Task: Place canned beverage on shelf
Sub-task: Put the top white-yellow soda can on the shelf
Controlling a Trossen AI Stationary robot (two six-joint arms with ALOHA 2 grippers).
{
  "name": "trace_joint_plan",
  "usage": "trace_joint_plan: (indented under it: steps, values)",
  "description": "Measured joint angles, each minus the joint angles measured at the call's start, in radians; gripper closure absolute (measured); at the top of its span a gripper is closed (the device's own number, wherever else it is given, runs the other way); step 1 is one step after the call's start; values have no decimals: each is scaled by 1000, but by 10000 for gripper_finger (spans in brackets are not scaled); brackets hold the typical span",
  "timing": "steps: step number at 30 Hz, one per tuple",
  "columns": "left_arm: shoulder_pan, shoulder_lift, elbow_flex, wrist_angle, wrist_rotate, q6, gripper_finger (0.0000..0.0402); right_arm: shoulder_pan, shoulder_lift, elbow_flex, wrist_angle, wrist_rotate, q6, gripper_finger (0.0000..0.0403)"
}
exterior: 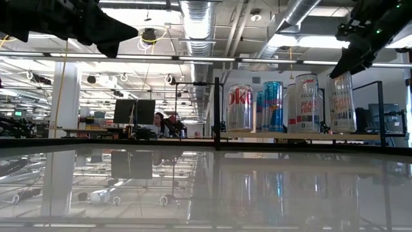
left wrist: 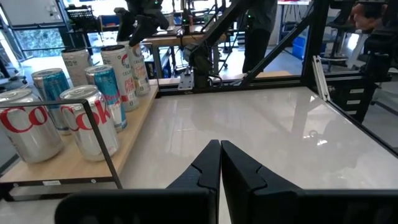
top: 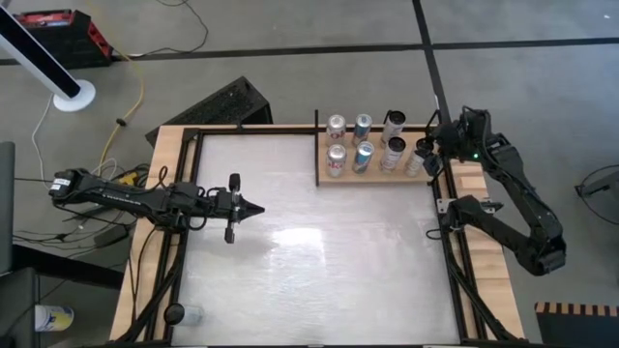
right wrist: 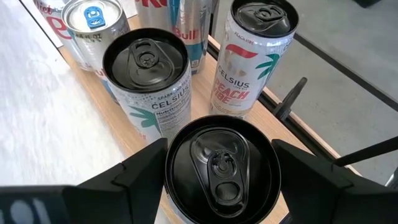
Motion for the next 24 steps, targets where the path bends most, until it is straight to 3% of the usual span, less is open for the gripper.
trace_joint_plan:
  steps: [24]
  values:
    - [0,0,0,3,6,-27,401,0,-2,3,0,2,-2,86]
